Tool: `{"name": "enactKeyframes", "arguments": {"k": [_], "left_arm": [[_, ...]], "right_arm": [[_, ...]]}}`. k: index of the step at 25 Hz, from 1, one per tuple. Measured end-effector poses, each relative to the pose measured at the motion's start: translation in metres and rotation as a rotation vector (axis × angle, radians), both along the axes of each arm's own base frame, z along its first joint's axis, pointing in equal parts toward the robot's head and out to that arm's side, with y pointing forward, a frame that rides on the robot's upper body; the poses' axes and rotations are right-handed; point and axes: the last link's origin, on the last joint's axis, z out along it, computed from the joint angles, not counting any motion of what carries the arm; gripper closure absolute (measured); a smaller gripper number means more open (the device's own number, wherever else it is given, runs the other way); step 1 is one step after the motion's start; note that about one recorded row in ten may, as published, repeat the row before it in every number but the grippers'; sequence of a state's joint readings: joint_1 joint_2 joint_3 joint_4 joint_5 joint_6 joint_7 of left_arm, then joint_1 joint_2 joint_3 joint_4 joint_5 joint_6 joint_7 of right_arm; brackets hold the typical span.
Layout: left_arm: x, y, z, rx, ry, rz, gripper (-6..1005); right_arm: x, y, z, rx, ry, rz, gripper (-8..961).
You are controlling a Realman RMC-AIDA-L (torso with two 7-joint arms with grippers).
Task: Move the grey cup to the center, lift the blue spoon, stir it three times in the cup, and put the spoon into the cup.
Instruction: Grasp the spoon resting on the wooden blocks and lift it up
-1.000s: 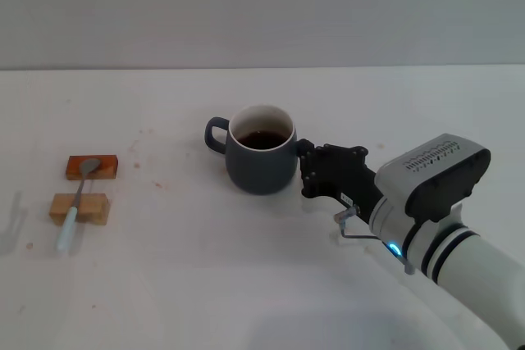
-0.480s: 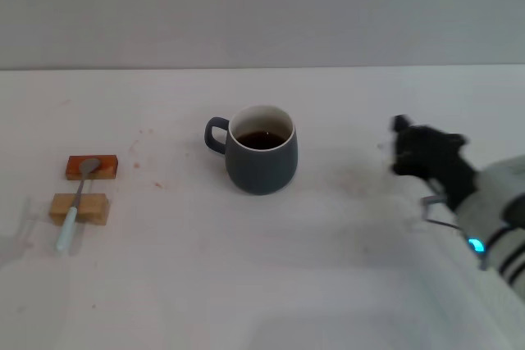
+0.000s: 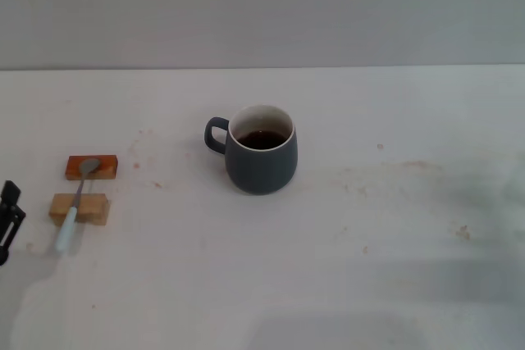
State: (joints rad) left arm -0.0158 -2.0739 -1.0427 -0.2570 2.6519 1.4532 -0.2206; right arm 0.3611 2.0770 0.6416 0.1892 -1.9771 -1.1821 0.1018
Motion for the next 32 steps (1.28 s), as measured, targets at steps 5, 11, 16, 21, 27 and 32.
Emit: {"name": "enactKeyframes", "arguments": {"k": [5, 11, 16, 21, 27, 32], "left_arm": [[0.0, 0.004, -0.01, -0.068, 0.015, 0.003, 182], [-0.001, 0.003, -0.012, -0.09, 0.028, 0.003, 187], [-0.002, -0.002, -0.019, -0.117, 0.031, 0.017, 192], [-0.007, -0.003, -0.027, -0.169, 0.04, 0.051, 196], [-0.009, -0.001, -0.03, -0.19, 0.045, 0.07, 202], [-0.006, -0.001, -0.036, -0.222, 0.049, 0.051, 207]], "right_arm": [[0.003, -0.005, 0.006, 0.044, 0.015, -0.01, 955], [0.003, -0.006, 0.006, 0.063, 0.039, -0.022, 955], [0.0, -0.005, 0.004, 0.065, 0.053, -0.016, 955], [-0.001, -0.005, 0.005, 0.071, 0.054, -0.01, 955], [-0.001, -0.007, 0.003, 0.07, 0.062, -0.014, 955], [-0.002, -0.008, 0.001, 0.067, 0.07, -0.015, 955]]}}
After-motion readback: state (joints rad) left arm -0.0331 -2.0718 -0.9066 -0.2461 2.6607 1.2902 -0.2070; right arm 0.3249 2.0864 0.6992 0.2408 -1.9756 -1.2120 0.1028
